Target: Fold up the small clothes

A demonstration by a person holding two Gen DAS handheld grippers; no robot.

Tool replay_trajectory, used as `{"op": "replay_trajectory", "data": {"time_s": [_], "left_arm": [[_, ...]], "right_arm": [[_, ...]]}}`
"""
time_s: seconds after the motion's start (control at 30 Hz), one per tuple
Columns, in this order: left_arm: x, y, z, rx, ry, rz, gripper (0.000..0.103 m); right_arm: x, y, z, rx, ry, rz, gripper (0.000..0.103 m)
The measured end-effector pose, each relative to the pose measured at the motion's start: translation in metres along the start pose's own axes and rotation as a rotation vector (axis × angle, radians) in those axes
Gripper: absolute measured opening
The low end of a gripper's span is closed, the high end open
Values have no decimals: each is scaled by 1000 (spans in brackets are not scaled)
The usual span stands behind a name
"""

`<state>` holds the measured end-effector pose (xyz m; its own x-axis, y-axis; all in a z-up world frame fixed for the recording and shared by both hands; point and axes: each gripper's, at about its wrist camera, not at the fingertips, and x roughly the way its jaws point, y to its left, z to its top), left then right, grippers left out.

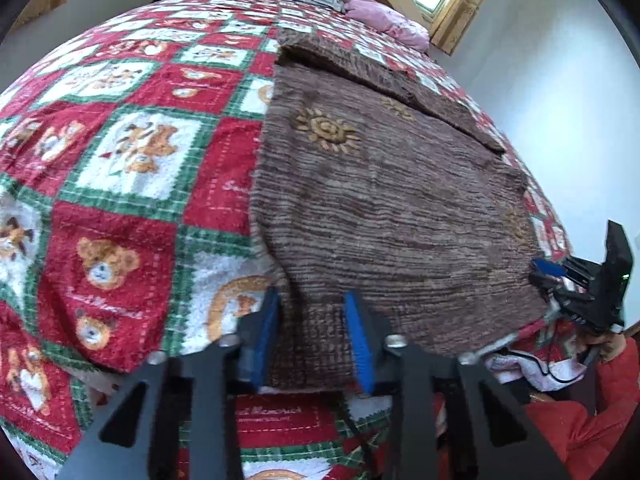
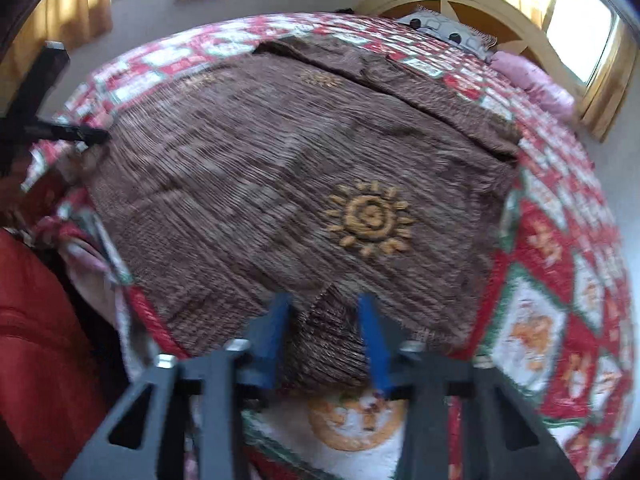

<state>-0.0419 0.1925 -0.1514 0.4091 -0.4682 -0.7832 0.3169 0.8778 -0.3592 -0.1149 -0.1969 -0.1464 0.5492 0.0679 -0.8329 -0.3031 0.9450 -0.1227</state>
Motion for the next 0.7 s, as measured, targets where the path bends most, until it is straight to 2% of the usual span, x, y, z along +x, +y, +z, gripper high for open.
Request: {"op": "replay_trajectory", "data": {"time_s": [0.03,0.13,0.27,0.4,0.5,0.57,0.7], "left_arm": [[0,1,0,3,4,4,20],[-3,1,2,-5,18,-16,12],[-10,-3,11,-5,31,-35,11],[-17,-8,35,-27,2,-84,11],[-21,-17,65,-12,-36,-88,11],[-17,-26,89,20,-67,-61,11],[14,-24,134,21,-46,2,12]], "right_arm": [[-3,-1,-1,9,-1,-4,5],[-16,-4,-9,65,-26,14,5],[-46,-10,-8,143,-120,35,4],[-62,-38,17,240,-210,59,4],[-56,-75,40,357,-240,49,4],[-49,-98,49,445,-260,63,4],[-11,-140,56,617,-247,43,4]]}}
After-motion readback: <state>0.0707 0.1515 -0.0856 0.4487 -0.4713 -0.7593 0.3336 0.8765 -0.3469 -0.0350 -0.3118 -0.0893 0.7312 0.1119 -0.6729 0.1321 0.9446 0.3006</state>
